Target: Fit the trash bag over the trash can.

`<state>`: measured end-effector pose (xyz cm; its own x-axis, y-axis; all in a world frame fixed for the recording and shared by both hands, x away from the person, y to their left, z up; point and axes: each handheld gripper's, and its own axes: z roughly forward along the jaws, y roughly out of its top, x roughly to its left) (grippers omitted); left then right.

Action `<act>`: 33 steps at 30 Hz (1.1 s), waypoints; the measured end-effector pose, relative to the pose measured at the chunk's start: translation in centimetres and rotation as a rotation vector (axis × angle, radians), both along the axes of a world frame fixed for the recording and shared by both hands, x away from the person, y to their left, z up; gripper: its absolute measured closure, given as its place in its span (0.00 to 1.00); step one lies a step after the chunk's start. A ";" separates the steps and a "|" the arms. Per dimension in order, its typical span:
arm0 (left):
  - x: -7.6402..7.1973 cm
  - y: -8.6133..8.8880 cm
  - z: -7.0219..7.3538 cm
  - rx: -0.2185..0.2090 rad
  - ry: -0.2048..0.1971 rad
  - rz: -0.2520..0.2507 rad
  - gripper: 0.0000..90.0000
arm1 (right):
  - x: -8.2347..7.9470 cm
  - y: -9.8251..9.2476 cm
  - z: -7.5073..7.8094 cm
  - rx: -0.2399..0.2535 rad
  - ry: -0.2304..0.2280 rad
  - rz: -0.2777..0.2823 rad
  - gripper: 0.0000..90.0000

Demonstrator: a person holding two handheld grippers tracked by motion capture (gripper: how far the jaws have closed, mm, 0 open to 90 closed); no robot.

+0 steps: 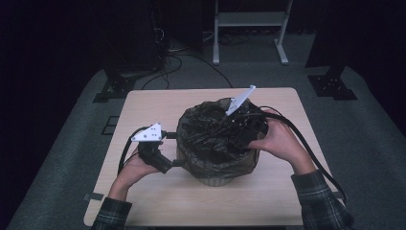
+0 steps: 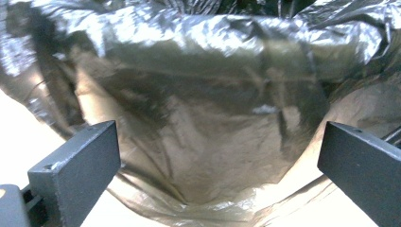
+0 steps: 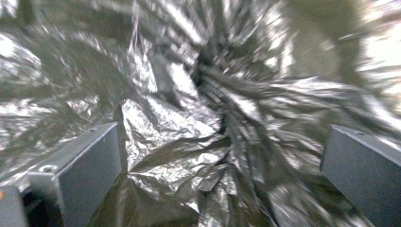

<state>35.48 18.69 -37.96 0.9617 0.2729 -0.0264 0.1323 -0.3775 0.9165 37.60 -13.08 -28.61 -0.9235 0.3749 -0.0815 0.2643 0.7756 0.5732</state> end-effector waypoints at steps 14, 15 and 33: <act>-1.6 2.3 -0.8 0.060 0.007 0.049 0.00 | -3.2 -10.1 0.5 0.350 -0.093 -0.133 0.00; -1.8 2.6 -1.0 0.072 0.008 0.058 0.00 | -3.4 -10.7 0.3 0.365 -0.093 -0.140 0.00; -4.5 5.9 -4.9 0.190 0.058 0.185 0.00 | -7.2 -19.1 -10.2 0.411 -0.024 -0.297 0.00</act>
